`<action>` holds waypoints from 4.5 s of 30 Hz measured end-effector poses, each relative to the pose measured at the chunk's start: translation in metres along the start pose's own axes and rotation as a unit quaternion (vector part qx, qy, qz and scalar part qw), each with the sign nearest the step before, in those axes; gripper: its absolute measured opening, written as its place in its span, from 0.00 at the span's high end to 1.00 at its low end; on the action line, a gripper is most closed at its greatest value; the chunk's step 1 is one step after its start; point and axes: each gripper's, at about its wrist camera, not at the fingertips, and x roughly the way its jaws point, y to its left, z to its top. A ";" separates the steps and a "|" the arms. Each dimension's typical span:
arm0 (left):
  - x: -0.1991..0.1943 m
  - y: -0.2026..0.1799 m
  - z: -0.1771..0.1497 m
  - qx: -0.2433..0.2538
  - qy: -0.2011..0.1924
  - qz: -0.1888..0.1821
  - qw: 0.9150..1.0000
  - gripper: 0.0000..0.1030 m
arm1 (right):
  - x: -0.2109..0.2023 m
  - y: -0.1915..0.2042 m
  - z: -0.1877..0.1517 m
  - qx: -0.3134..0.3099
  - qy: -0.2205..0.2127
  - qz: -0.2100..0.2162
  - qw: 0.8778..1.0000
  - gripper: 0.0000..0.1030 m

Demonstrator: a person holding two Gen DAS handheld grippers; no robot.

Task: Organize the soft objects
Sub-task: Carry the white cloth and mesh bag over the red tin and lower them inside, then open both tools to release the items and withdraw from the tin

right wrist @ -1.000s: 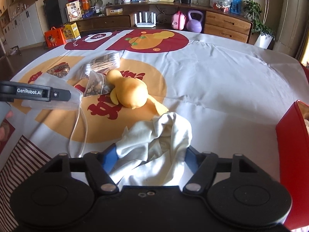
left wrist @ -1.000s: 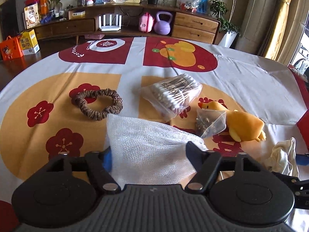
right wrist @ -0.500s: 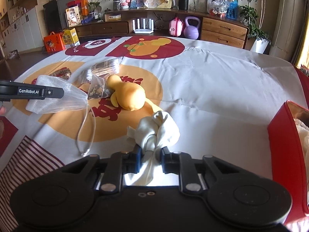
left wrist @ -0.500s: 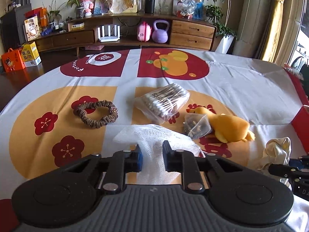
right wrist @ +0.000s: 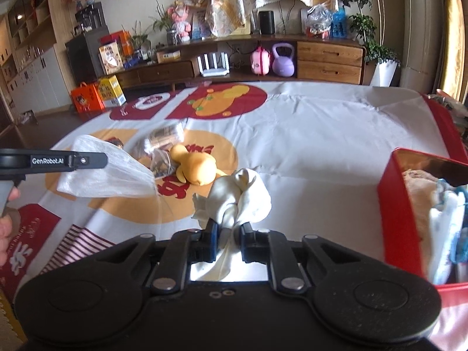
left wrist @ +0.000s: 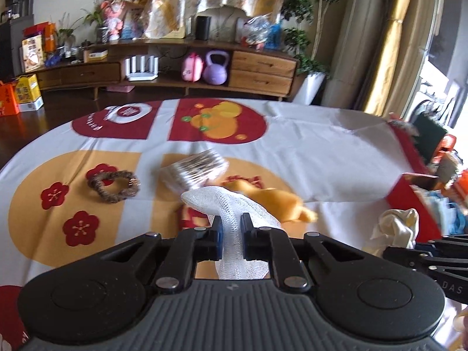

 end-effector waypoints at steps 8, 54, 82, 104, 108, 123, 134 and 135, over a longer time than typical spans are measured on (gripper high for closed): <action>-0.039 -0.051 0.004 0.019 -0.015 -0.052 0.998 0.89 | -0.052 -0.012 -0.002 0.006 -0.024 0.004 1.000 0.87; 0.048 -0.321 0.050 0.095 -0.022 -0.176 0.980 0.89 | -0.127 -0.228 -0.010 0.087 -0.073 -0.121 0.986 0.86; 0.155 -0.342 0.019 0.110 0.088 -0.163 0.977 0.89 | -0.061 -0.248 -0.035 0.106 0.008 -0.093 0.990 0.80; 0.127 -0.325 0.027 0.109 0.069 -0.149 0.980 0.33 | -0.062 -0.243 -0.032 0.098 0.018 -0.107 0.989 0.66; 0.115 -0.317 0.031 0.106 0.062 -0.146 0.982 0.33 | -0.068 -0.240 -0.029 0.094 0.016 -0.111 0.989 0.61; 0.046 -0.285 0.034 0.111 0.034 -0.152 0.982 0.33 | -0.114 -0.210 -0.016 0.072 -0.013 -0.122 0.990 0.43; -0.007 -0.244 0.026 0.098 0.032 -0.160 0.982 0.25 | -0.146 -0.168 -0.011 0.057 -0.034 -0.106 0.992 0.34; -0.011 -0.239 0.025 0.095 0.032 -0.161 0.982 0.25 | -0.148 -0.164 -0.011 0.056 -0.036 -0.103 0.992 0.33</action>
